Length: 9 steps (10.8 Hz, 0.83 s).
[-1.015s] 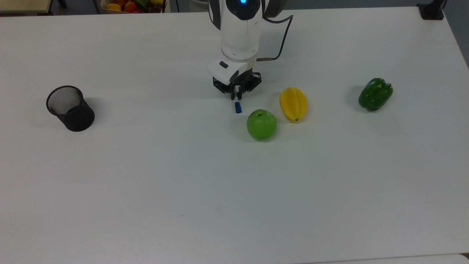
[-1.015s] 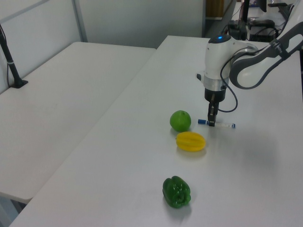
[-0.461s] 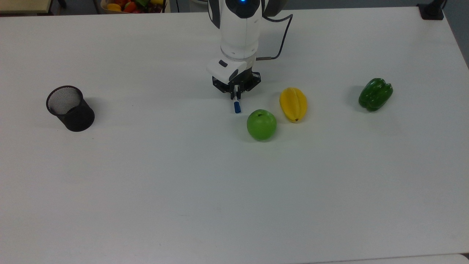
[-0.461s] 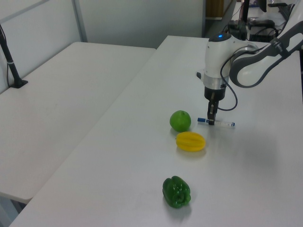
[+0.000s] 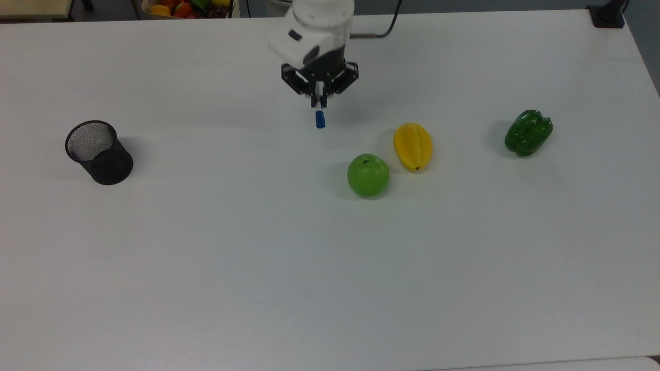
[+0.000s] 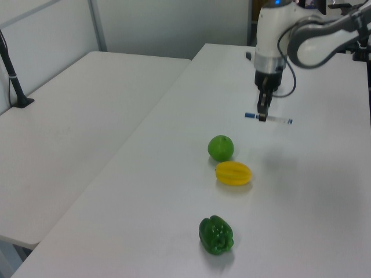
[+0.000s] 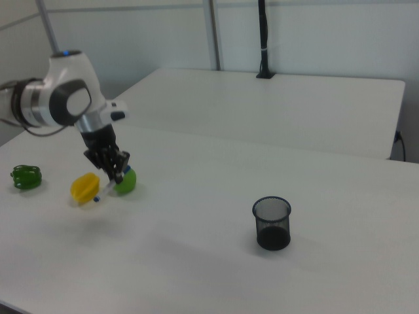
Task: Place marker
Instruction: 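Lift the marker and carry it toward the black mesh pen cup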
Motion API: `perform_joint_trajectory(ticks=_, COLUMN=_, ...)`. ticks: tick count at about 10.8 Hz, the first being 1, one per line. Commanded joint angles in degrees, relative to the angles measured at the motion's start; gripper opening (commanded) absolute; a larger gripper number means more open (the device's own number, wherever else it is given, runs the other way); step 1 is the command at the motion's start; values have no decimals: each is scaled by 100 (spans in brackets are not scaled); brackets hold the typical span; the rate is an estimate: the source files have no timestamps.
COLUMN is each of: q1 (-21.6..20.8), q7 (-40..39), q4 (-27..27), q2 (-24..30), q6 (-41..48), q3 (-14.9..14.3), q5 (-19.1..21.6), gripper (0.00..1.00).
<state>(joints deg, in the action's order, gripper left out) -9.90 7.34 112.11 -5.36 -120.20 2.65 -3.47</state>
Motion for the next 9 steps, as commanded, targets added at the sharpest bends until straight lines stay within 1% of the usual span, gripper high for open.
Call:
perform_joint_trajectory(ticks=1, q1=111, q7=-162, q4=-933, q2=228, q6=1118, q3=-185, q5=460, gripper=0)
perform_joint_trajectory(ticks=2, q1=111, q7=-206, q4=-1285, q2=229, q6=1539, q3=-308, q5=539, gripper=0)
perform_joint_trajectory(ticks=4, q1=120, q7=-443, q4=-1866, q2=298, q6=2244, q3=-571, q5=864, gripper=0)
perform_joint_trajectory(ticks=5, q1=120, q7=-531, q4=-1938, q2=395, q6=2342, q3=-738, q5=952, gripper=0)
perform_joint_trajectory(ticks=7, q1=155, q7=-838, q4=-1991, q2=588, q6=2343, q3=-1019, q5=953, gripper=0)
perform_joint_trajectory(ticks=9, q1=164, q7=-1111, q4=-1982, q2=677, q6=2160, q3=-1414, q5=953, gripper=0)
